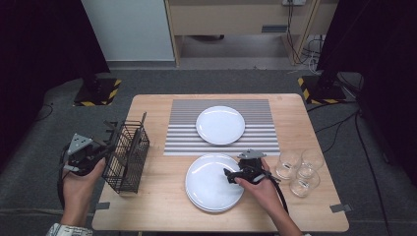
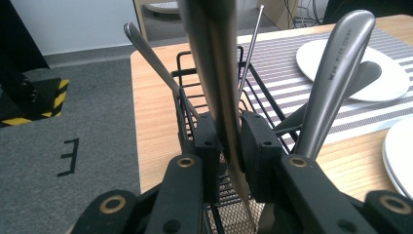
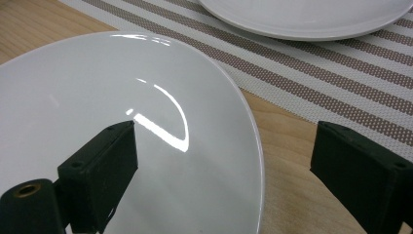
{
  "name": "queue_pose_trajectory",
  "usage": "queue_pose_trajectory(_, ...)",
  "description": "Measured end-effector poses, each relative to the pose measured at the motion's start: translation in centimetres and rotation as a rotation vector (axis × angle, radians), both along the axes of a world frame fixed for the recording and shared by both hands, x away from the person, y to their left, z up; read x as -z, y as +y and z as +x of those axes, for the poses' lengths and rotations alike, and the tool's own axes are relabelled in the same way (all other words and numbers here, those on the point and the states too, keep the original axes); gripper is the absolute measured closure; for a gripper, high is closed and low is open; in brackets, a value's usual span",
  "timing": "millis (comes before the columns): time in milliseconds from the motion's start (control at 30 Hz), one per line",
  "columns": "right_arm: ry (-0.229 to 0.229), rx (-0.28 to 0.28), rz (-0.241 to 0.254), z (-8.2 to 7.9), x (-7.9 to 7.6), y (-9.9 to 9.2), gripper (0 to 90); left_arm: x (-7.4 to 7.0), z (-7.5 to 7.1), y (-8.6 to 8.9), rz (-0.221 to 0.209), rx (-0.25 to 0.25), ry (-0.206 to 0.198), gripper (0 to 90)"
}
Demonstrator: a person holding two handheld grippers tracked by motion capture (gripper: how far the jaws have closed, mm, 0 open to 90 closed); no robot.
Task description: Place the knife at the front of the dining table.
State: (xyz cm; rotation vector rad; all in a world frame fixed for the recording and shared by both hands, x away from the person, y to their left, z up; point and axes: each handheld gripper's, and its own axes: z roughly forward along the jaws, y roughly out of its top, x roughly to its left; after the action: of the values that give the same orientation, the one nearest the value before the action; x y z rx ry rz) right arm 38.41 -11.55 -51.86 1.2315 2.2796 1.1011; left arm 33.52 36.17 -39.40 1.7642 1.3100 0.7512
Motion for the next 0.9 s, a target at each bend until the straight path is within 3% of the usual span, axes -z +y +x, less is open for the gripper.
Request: queue_pose_trajectory(900,0.003,-0.001,0.002,0.05,0.06,0.01,10.0,-0.07,0.10,-0.38,-0.012,0.017,0.003,78.2)
